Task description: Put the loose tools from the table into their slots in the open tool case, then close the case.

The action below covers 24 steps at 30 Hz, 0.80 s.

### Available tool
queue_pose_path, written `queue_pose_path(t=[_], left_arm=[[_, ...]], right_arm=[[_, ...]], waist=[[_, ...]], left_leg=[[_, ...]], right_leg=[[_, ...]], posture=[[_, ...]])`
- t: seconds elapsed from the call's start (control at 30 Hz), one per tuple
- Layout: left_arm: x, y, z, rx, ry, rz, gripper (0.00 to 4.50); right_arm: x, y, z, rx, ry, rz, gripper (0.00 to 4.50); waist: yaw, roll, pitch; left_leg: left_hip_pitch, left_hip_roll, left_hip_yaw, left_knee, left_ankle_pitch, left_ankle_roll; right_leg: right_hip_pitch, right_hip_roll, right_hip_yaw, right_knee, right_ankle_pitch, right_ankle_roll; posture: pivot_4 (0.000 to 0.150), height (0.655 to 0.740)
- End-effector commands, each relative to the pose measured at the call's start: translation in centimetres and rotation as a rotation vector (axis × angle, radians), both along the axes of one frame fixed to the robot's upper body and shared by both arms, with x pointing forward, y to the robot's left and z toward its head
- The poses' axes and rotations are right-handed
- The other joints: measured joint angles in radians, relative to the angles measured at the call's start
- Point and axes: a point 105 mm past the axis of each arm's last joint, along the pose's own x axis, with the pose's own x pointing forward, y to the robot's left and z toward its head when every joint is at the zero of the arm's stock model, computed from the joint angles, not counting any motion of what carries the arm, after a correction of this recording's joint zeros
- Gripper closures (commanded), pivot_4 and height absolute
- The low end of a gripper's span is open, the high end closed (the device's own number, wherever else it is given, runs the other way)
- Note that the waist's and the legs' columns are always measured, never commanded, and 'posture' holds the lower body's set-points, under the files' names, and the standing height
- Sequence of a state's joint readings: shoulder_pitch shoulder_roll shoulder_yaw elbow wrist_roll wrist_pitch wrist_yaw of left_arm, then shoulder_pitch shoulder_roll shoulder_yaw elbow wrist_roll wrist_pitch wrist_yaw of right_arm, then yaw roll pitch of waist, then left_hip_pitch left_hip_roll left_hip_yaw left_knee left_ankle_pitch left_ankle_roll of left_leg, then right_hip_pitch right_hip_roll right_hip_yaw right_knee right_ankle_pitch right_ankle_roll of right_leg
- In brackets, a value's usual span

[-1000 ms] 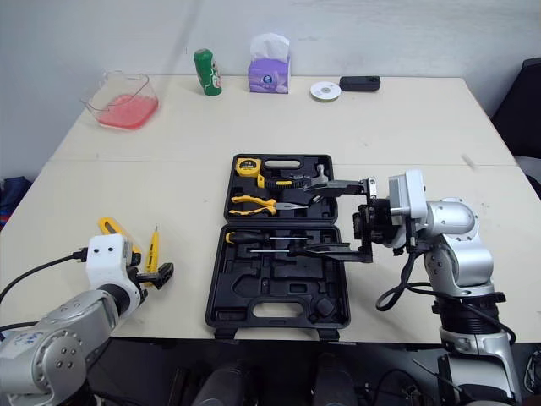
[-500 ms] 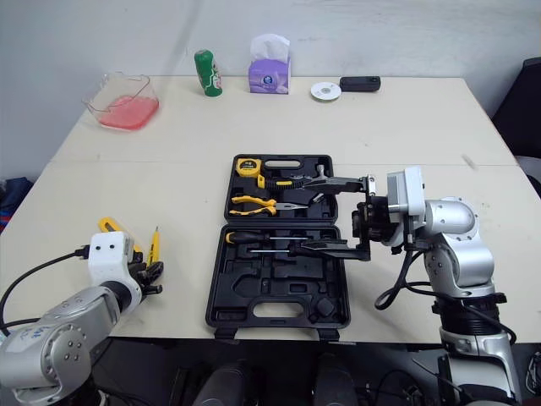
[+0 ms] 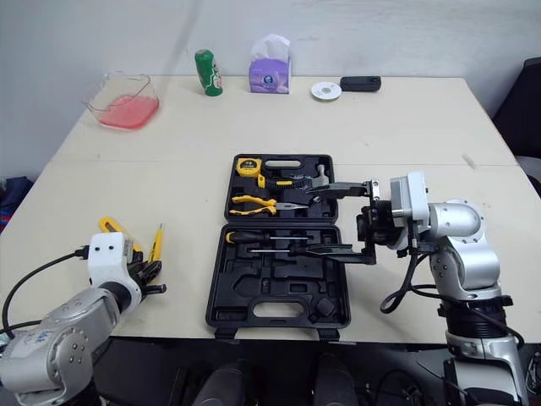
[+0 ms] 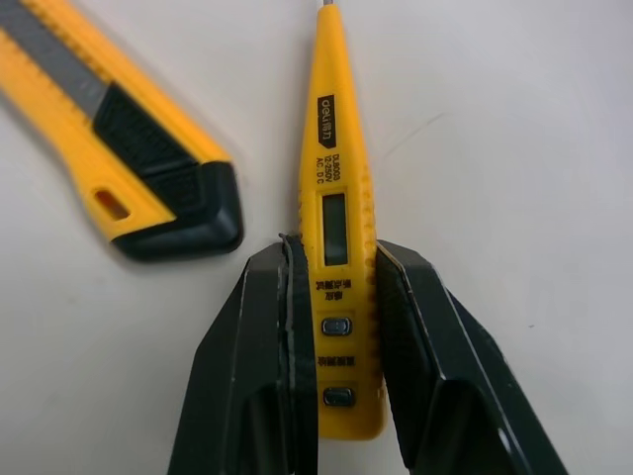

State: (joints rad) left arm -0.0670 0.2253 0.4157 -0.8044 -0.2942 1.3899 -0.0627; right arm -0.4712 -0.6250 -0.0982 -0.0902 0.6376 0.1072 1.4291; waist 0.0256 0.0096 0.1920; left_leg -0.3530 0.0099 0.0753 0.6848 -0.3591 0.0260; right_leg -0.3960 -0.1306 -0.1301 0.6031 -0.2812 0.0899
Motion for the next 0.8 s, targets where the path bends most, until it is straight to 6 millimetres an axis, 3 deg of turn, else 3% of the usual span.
queue_pose_path(t=[0.03, 0.17, 0.27, 0.43, 0.53, 0.63, 0.8], left_arm=[[0.7, -0.2, 3.9, 0.026, -0.213, -0.119, 3.98], [0.5, -1.8, 6.6, 0.097, -0.359, -0.411, 3.98], [0.3, -2.0, 7.4, 0.149, -0.391, -0.565, 3.98], [0.8, -2.7, 10.4, 0.250, -0.492, -0.861, 3.98], [1.3, -4.2, 11.8, 0.288, -0.515, -1.023, 3.98], [0.9, -6.1, 11.5, 0.319, -0.480, -1.230, 3.98], [1.0, -8.1, 10.2, 0.371, -0.373, -1.408, 3.98]], right_arm=[[-0.3, -1.3, 0.6, 0.007, -0.043, -0.053, 0.00], [-0.4, -2.6, 0.4, -0.006, -0.045, -0.133, 0.00], [-0.5, -3.1, 0.3, -0.012, -0.045, -0.169, 0.00], [-0.8, -4.0, 0.0, -0.029, -0.048, -0.222, 0.00], [-1.2, -4.4, 0.0, -0.028, -0.047, -0.243, 0.00], [-1.8, -4.6, 0.0, -0.030, -0.046, -0.247, 0.00], [-2.5, -4.5, -0.4, -0.025, -0.033, -0.256, 0.00]], waist=[[-0.001, -0.001, 0.001], [-0.003, -0.001, 0.001], [-0.004, -0.001, 0.001], [-0.003, -0.001, 0.001], [0.002, -0.001, 0.001], [-0.001, -0.001, 0.001], [-0.005, -0.001, 0.002]], left_leg=[[0.000, 0.000, 0.000, 0.000, 0.000, 0.000], [-0.001, 0.001, 0.000, -0.001, -0.001, 0.000], [-0.002, 0.001, 0.000, -0.001, -0.001, 0.001], [-0.001, 0.001, 0.000, -0.001, -0.001, 0.001], [-0.001, 0.001, 0.000, -0.001, -0.001, 0.001], [-0.001, 0.000, 0.000, -0.001, -0.001, 0.001], [-0.002, 0.001, 0.002, -0.002, -0.001, 0.002]], right_leg=[[0.000, 0.000, 0.000, 0.000, 0.000, 0.000], [0.000, 0.001, -0.001, -0.001, 0.000, 0.000], [0.000, 0.001, -0.002, -0.003, 0.000, 0.000], [0.000, 0.001, -0.002, -0.005, 0.000, 0.000], [0.000, 0.000, -0.002, -0.004, 0.000, -0.001], [0.000, 0.001, -0.002, -0.002, 0.001, 0.000], [0.000, 0.004, -0.002, -0.004, 0.001, 0.000]], posture=[[0.150, 0.7400], [0.150, 0.7400], [0.150, 0.7400], [0.150, 0.7400], [0.150, 0.7400], [0.150, 0.7400], [0.150, 0.7400]])
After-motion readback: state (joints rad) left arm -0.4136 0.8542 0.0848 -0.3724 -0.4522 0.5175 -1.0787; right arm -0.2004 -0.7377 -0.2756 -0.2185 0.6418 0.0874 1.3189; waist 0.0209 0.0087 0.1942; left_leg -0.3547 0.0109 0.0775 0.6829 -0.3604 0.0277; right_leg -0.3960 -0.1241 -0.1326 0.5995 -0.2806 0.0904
